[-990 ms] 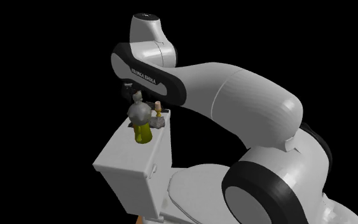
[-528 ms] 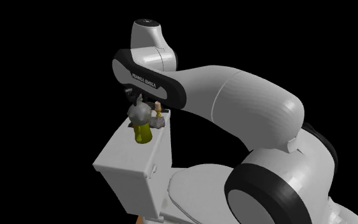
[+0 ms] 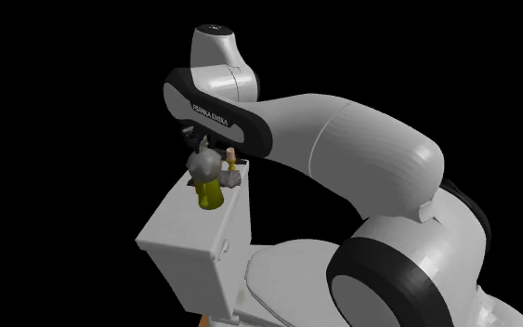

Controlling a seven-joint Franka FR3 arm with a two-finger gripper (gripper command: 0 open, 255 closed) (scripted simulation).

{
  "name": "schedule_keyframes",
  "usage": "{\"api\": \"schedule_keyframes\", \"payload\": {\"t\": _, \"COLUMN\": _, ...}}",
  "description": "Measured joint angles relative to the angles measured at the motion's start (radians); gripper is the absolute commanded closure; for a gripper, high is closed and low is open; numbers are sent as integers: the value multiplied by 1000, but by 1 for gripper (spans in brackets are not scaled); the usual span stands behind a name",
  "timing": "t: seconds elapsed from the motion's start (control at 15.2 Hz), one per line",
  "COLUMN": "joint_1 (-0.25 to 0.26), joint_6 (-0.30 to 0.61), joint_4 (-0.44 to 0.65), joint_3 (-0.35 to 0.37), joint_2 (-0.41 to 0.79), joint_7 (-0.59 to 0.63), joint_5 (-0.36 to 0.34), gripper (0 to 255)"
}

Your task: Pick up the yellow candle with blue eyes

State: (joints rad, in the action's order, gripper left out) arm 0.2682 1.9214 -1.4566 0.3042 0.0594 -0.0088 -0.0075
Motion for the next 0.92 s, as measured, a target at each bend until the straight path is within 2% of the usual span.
{"api": "schedule_keyframes", "payload": {"t": 0.92, "joint_1": 29, "joint_6": -231, "joint_4": 342, "joint_3": 12, "joint_2": 117, "joint_7": 23, "joint_5": -48, "gripper": 255}}
